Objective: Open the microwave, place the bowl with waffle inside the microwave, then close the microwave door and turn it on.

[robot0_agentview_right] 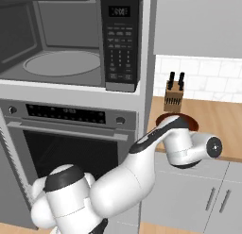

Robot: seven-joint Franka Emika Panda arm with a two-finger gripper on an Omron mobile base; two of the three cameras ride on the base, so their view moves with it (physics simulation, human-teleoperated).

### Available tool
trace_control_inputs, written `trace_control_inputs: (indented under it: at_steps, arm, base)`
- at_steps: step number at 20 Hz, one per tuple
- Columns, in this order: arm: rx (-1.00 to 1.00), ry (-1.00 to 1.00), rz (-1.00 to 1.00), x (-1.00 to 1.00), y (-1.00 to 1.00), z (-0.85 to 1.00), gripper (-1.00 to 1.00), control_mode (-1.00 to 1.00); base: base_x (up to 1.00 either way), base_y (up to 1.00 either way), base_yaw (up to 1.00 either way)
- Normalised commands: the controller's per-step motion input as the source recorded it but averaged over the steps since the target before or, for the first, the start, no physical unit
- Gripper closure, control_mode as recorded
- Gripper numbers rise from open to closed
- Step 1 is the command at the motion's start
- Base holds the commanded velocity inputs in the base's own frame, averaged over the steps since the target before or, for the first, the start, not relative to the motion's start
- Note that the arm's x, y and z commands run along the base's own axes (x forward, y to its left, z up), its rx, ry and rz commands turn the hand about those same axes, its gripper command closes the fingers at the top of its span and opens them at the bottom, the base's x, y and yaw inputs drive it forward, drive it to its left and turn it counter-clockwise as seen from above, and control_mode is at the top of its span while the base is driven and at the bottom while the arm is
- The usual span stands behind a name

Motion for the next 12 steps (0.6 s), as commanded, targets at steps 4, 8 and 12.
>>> trace_control_inputs:
  at_steps: [4,8,12]
  arm:
    - [0.0,0.01,0.0,0.4,0.0,0.0,-1.0,-1.0]
    - [0.0,0.08,0.0,0.26,-0.03,-0.19,-1.0,-1.0]
    - [0.0,0.07,0.0,0.33,-0.03,-0.16,-1.0,-1.0]
  base:
    - [0.0,0.0,0.0]
    - [0.0,0.0,0.0]
    - [0.0,0.0,0.0]
